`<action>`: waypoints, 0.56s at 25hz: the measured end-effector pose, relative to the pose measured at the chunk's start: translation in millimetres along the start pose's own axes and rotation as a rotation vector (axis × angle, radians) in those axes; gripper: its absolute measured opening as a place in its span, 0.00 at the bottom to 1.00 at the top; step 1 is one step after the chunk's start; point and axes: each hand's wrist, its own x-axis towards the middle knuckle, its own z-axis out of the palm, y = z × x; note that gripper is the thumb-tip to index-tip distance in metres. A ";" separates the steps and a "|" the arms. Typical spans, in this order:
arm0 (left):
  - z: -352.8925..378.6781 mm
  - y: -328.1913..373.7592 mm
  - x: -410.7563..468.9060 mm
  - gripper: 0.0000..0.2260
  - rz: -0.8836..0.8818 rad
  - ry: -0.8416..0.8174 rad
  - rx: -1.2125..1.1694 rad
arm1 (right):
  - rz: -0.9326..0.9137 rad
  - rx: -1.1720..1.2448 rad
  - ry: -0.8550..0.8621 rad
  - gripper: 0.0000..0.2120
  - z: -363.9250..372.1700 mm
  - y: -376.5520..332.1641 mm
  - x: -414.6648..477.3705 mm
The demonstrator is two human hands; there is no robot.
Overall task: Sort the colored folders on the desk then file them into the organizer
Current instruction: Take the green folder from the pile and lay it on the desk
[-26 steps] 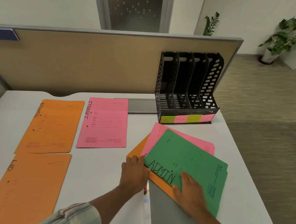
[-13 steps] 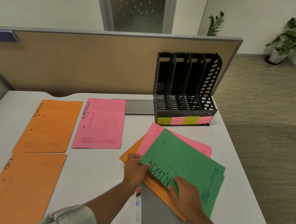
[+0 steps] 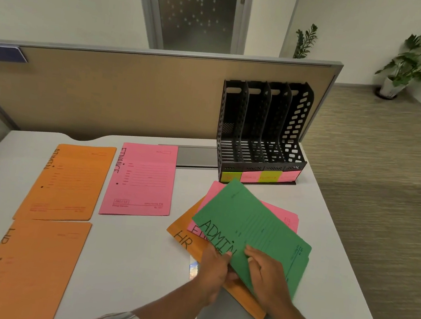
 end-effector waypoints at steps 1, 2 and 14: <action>-7.4 5.5 0.6 0.15 0.024 0.017 0.024 | 0.001 0.003 0.010 0.20 2.0 -3.4 3.2; -15.1 12.5 -0.3 0.16 0.053 0.036 0.034 | 0.003 0.004 0.025 0.21 3.6 -7.3 5.9; -162.3 97.4 -5.4 0.14 0.157 0.300 -0.036 | 0.271 0.185 0.078 0.31 44.1 -79.9 43.7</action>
